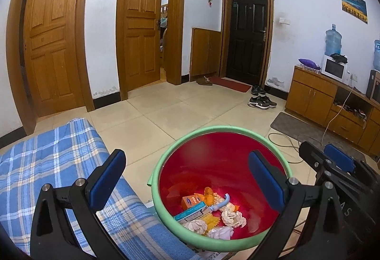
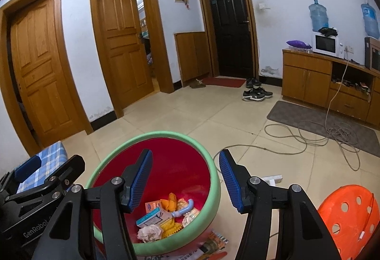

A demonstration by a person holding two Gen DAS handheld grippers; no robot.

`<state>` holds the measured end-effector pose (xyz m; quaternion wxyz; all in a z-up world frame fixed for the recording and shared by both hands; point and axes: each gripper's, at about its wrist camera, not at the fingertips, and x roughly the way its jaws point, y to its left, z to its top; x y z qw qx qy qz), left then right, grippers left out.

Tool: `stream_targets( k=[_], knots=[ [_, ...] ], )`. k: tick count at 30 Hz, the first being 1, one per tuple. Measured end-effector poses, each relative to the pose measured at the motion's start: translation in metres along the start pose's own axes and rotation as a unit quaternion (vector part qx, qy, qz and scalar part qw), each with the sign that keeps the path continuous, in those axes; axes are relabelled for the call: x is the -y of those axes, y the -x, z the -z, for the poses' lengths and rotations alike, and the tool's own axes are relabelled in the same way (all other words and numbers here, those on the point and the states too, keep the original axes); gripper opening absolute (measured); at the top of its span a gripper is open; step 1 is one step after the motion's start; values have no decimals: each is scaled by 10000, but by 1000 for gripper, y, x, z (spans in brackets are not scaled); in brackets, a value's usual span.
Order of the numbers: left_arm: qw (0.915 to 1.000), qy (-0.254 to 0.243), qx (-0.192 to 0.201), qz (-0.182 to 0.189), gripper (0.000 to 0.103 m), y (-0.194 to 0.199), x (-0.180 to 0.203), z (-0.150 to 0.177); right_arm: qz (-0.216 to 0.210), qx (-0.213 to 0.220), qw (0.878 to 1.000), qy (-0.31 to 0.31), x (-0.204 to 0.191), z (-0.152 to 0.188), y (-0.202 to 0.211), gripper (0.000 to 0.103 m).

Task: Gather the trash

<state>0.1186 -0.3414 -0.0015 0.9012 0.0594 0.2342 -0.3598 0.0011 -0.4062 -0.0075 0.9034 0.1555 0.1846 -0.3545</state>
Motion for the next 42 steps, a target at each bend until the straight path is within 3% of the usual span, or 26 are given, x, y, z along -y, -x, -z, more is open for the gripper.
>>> stream_targets(
  k=[42],
  knots=[
    [10000, -12, -14, -15, 101, 1, 0, 0, 79, -8, 10000, 30, 2, 0, 1, 60]
  ],
)
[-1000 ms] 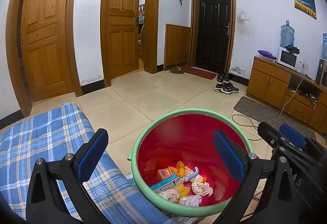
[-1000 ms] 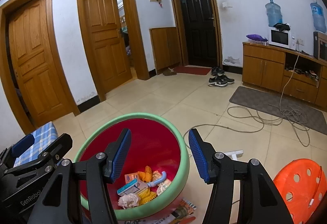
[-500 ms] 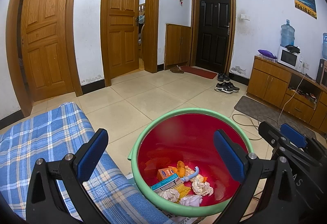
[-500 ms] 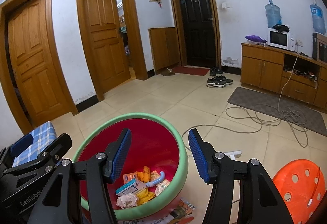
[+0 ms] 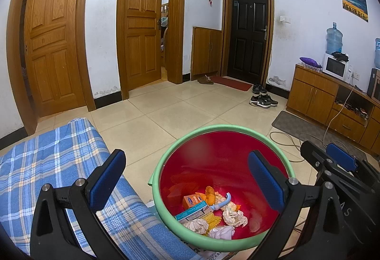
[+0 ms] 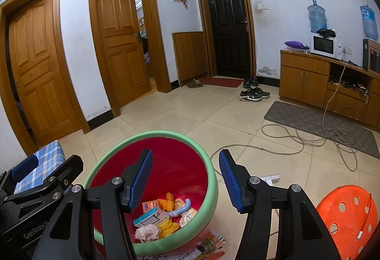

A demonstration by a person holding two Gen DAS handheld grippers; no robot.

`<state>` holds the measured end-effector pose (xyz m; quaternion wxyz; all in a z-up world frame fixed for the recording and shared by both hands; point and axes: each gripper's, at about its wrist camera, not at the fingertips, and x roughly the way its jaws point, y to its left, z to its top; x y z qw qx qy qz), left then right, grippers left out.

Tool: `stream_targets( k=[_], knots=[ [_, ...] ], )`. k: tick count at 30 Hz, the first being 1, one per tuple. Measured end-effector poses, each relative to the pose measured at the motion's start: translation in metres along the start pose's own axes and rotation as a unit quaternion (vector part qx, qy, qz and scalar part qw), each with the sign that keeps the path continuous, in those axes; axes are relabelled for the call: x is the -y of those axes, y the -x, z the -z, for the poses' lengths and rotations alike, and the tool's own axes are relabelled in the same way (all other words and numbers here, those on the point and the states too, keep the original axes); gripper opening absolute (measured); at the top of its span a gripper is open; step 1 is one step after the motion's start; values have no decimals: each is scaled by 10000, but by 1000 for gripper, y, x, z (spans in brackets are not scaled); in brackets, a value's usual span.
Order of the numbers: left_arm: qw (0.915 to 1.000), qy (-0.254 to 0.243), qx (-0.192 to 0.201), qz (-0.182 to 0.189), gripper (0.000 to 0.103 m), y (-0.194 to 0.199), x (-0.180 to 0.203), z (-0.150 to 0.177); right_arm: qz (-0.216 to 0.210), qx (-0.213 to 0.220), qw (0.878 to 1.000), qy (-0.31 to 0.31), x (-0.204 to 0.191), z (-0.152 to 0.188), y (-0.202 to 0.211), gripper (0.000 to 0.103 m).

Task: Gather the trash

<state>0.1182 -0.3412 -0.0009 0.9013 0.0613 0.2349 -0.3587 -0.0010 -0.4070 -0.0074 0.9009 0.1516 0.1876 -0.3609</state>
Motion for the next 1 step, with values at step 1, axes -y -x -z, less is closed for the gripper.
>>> stream_targets(
  k=[1],
  knots=[
    [10000, -4, 4, -5, 101, 0, 0, 0, -3, -1, 10000, 0, 0, 0, 0, 60]
  ],
)
